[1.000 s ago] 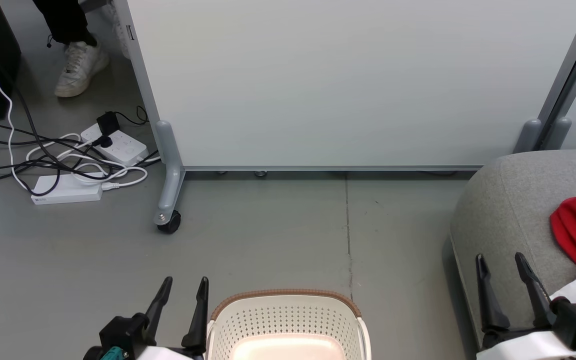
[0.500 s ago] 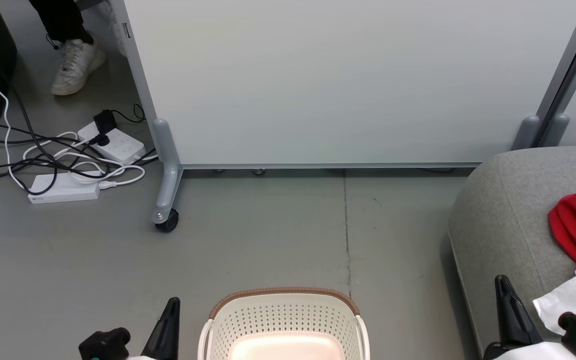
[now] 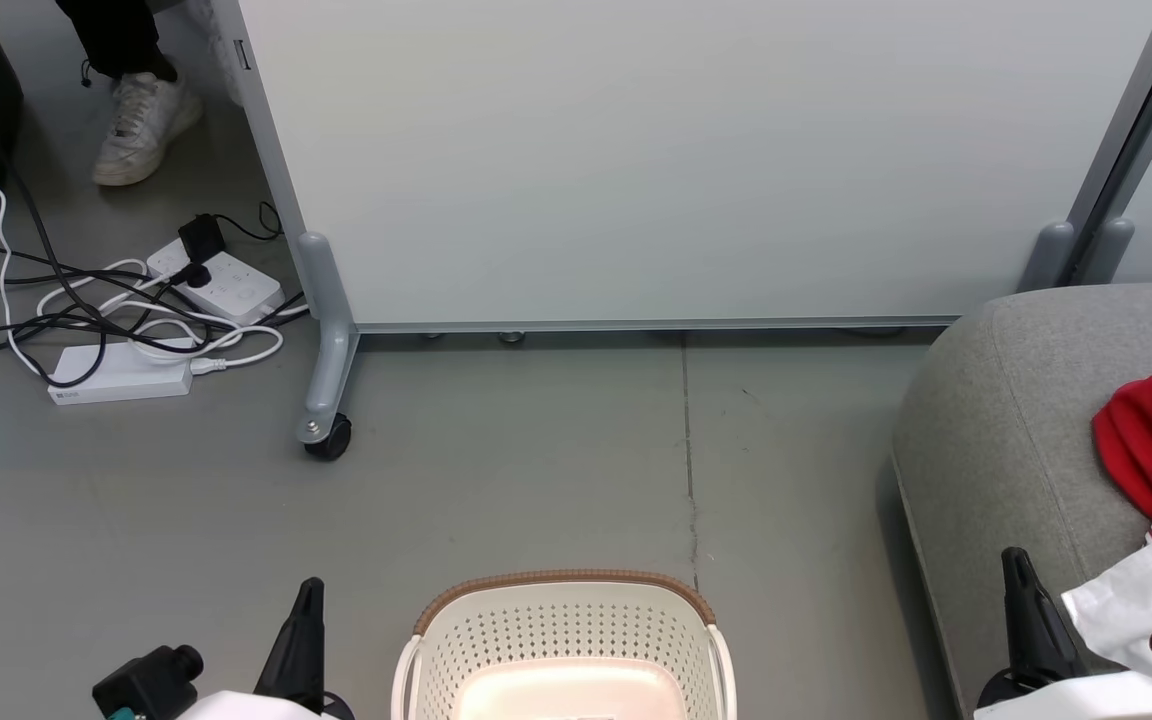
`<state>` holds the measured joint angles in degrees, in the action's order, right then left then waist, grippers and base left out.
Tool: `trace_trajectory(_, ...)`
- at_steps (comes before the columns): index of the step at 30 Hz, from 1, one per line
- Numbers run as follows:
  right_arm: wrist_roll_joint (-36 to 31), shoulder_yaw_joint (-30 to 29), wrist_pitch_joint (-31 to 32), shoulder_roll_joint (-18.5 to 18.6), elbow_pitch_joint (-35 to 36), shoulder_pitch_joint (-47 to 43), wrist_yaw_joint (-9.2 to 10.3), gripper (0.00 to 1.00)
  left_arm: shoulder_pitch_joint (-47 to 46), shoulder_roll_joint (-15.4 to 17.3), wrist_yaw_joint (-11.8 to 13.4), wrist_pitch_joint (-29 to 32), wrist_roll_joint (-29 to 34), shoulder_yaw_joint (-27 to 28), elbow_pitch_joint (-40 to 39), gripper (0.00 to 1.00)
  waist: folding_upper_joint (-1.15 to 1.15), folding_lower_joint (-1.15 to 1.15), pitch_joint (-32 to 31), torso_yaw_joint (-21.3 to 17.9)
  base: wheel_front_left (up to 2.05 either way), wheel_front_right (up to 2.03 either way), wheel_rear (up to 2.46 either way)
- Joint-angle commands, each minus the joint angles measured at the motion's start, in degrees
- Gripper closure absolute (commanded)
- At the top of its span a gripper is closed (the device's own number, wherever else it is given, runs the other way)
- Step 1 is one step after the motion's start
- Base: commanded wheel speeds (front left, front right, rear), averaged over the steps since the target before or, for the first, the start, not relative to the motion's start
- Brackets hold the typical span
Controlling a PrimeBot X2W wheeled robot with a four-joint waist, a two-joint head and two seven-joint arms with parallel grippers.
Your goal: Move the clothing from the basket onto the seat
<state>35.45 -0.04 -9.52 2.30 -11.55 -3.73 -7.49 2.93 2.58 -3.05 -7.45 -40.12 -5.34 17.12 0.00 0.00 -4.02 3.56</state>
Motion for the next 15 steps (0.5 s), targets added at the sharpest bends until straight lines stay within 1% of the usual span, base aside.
trace_trajectory(1, 2.1, -0.5, 0.5, 0.5, 1.2, 1.8, 0.00, 1.00, -2.1, 0.1, -0.5, 0.5, -1.9, 0.8, -1.2, 1.00, 0.00, 0.00, 0.0, 0.0, 0.00, 0.00, 0.00)
trace_trajectory(15, 13.4, -0.9, 3.0, 0.6, 1.8, 2.3, 0.00, 1.00, -2.5, 0.2, -0.9, 3.9, -12.3, 3.6, -3.2, 1.00, 0.00, 0.00, 0.6, -0.5, 0.00, 0.00, 0.00)
